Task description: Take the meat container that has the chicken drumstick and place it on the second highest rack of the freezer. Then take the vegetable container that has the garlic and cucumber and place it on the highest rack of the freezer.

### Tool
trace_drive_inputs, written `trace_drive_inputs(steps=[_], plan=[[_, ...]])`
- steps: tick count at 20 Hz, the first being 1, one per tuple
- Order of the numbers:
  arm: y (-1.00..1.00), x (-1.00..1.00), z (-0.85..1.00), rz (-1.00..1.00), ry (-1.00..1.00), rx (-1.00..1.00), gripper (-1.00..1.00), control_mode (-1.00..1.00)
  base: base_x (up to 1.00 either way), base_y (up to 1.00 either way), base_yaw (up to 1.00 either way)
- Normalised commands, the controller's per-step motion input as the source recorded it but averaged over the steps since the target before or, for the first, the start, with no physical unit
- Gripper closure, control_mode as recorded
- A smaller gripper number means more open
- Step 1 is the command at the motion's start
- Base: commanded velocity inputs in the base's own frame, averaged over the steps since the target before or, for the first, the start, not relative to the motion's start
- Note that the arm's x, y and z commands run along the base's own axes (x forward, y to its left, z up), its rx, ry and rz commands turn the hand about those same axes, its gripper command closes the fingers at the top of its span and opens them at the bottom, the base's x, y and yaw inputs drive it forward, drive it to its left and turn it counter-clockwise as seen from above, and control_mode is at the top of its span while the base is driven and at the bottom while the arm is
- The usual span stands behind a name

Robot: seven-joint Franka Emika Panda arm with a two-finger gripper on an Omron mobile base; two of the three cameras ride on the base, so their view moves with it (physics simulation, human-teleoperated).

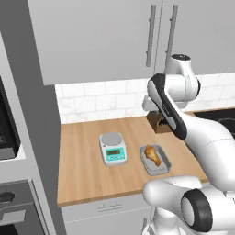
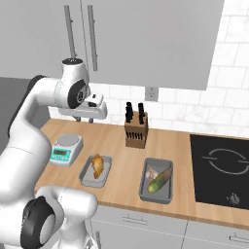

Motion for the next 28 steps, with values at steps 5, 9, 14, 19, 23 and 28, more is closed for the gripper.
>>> trace_drive_inputs(steps=[5,9,14,19,23,28], plan=[[-0.07,-0.22,-0.41,0.16,0.07,0.0,-1.0,-1.0,0.0,0.0,0.0],[0.12,-0.36,-0.5,0.39,0.1,-0.02,-1.0,-1.0,0.0,0.0,0.0],[0.03,-0.23,-0.49,0.37,0.08,0.0,-1.0,-1.0,0.0,0.0,0.0],[0.0,0.0,-0.8,0.19,0.0,0.0,-1.0,-1.0,0.0,0.0,0.0],[0.01,0.0,-0.93,0.07,0.04,-0.03,-1.0,-1.0,0.0,0.0,0.0],[0.0,0.01,-0.86,0.02,0.0,-0.08,-1.0,-1.0,0.0,0.0,0.0]])
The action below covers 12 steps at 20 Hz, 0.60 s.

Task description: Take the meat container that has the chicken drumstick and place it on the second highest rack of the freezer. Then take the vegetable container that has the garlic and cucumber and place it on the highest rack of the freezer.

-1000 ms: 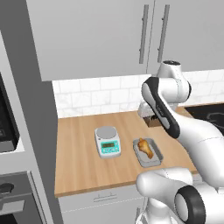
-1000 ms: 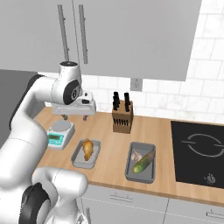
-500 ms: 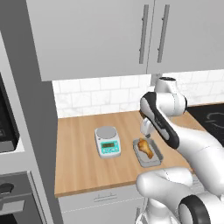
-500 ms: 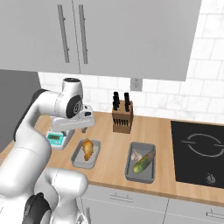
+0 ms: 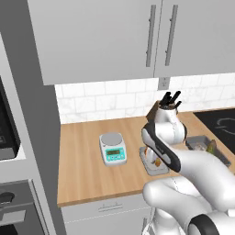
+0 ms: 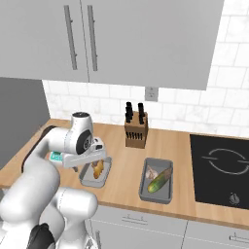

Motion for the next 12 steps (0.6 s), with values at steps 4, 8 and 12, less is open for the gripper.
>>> trace_drive_inputs(steps=[4,8,12], plan=[[0.02,0.11,-0.68,0.02,0.0,-0.04,-1.0,-1.0,0.0,0.0,0.0],[0.04,0.07,-0.29,0.01,0.08,0.0,-1.0,-1.0,0.0,0.0,0.0],[0.12,0.0,-0.39,0.02,0.11,0.0,-1.0,-1.0,0.0,0.0,0.0]])
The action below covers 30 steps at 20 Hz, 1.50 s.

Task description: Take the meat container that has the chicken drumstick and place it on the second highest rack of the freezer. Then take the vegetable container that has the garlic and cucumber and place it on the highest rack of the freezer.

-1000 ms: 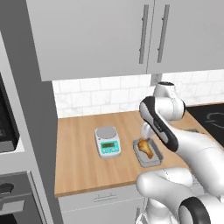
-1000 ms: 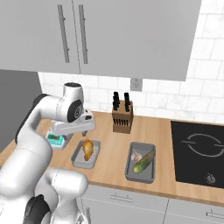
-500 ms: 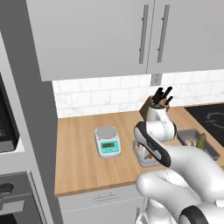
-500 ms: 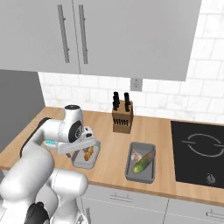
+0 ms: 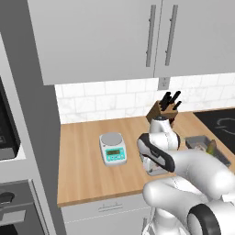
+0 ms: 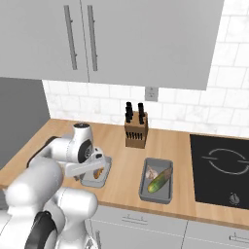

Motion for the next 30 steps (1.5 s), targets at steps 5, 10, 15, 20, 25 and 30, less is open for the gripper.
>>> trace_drive_inputs(steps=[5,10,15,20,25,30], plan=[[0.15,-0.04,-0.5,0.01,0.01,0.0,-1.0,-1.0,0.0,0.0,0.0],[0.06,0.0,-0.57,0.02,0.0,0.0,-1.0,-1.0,0.0,0.0,0.0],[0.0,0.0,-0.56,0.01,0.0,0.0,-1.0,-1.0,0.0,0.0,0.0],[0.0,0.01,-0.45,0.0,-0.01,0.0,-1.0,-1.0,0.0,0.0,0.0],[0.0,0.07,-0.47,0.0,0.0,0.0,-1.0,-1.0,0.0,0.0,0.0],[0.0,-0.05,-0.65,0.0,0.0,0.0,-1.0,-1.0,0.0,0.0,0.0]])
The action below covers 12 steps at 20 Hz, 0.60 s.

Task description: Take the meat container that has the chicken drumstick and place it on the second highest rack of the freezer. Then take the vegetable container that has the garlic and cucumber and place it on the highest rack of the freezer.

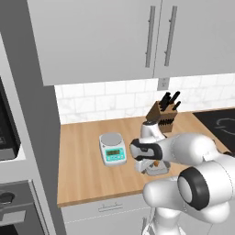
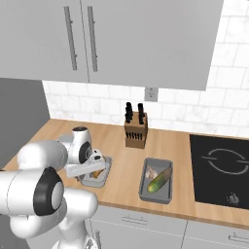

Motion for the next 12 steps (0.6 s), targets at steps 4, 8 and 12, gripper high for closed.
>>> trace_drive_inputs(steps=[4,8,12], plan=[[0.15,-0.01,-0.56,0.0,0.03,0.0,-1.0,-1.0,0.0,0.0,0.0],[0.26,-0.06,-0.24,0.0,0.01,0.0,-1.0,-1.0,0.0,0.0,0.0],[0.1,-0.07,-0.34,0.0,0.0,0.0,-1.0,-1.0,0.0,0.0,0.0]])
